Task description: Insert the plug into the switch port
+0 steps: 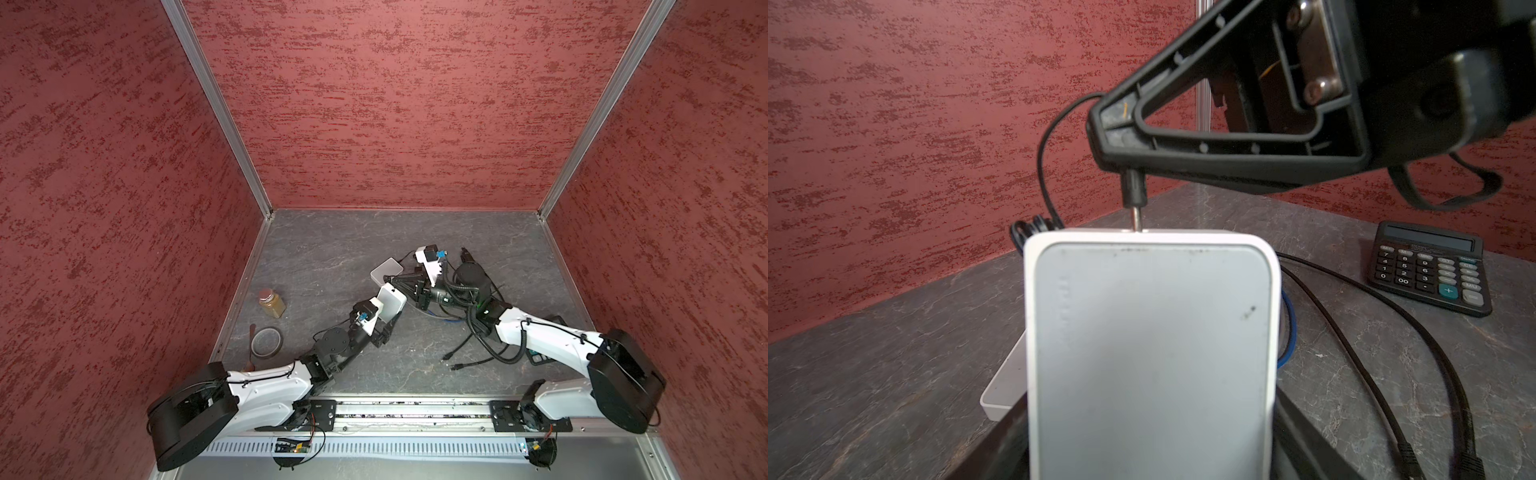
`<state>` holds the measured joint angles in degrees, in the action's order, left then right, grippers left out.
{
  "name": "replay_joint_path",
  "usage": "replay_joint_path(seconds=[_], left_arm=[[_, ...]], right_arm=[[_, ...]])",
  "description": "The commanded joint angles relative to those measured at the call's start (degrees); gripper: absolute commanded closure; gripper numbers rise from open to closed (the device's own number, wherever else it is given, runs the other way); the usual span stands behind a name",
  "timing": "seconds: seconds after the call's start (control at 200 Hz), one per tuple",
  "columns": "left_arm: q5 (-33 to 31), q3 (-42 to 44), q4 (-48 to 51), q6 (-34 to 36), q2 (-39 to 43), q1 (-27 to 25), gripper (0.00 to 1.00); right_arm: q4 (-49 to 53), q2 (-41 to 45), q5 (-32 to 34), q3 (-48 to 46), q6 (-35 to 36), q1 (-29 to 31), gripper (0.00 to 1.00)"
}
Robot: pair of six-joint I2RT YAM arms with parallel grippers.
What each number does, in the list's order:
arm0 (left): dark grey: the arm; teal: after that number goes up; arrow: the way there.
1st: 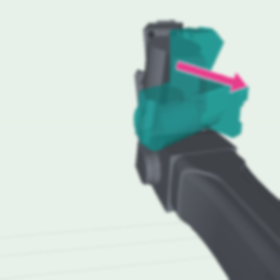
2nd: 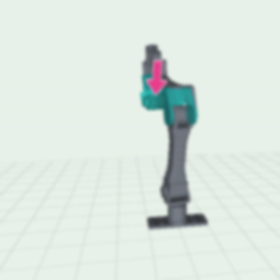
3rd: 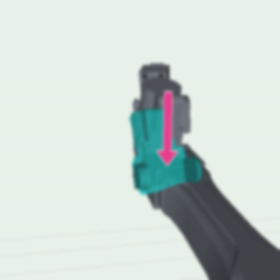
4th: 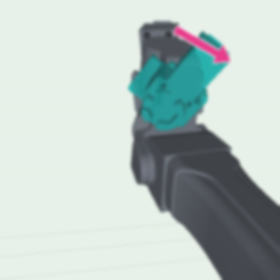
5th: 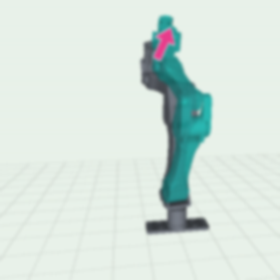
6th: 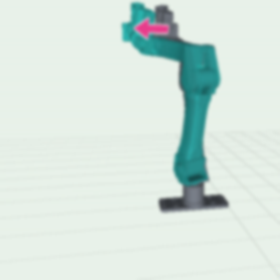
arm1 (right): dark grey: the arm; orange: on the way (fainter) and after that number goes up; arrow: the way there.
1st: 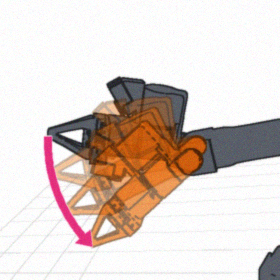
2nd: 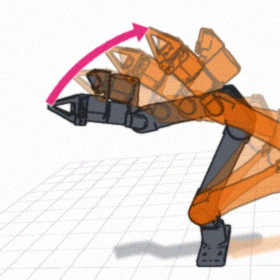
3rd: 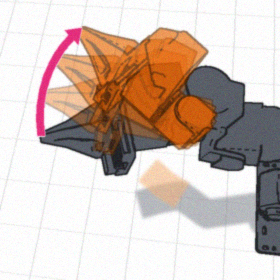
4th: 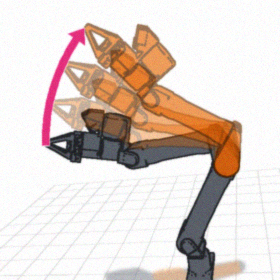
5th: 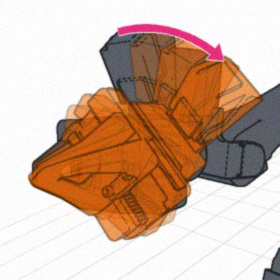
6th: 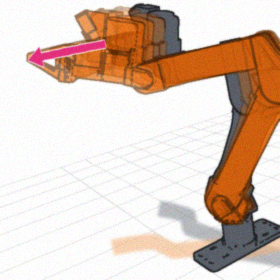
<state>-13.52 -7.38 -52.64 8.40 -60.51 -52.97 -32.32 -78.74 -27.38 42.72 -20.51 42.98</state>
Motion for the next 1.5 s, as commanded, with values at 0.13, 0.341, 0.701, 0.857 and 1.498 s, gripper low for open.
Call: replay_joint_path(seconds=[0.13,0.341,0.701,0.857,1.498], left_arm=[[0.0,-1.5,-6.4,-1.4,1.4,0.6,0.53],[0.5,-2.0,-10.8,-1.5,1.3,1.8,0.54],[6.6,-4.6,-9.7,-0.7,4.1,4.3,0.54],[9.7,-4.7,-9.2,-1.0,4.4,4.2,0.54],[8.9,-4.3,-13.5,0.3,3.9,5.6,0.55]], right_arm=[[2.9,-1.6,0.0,0.6,1.2,2.1,1.0],[0.3,-2.3,-0.9,-0.7,-1.5,2.3,1.0],[4.8,-2.0,3.6,-1.2,0.9,2.8,1.0],[6.0,-2.8,5.9,0.0,2.5,2.8,1.0],[4.4,-2.1,6.1,-1.8,1.1,3.8,1.0]])
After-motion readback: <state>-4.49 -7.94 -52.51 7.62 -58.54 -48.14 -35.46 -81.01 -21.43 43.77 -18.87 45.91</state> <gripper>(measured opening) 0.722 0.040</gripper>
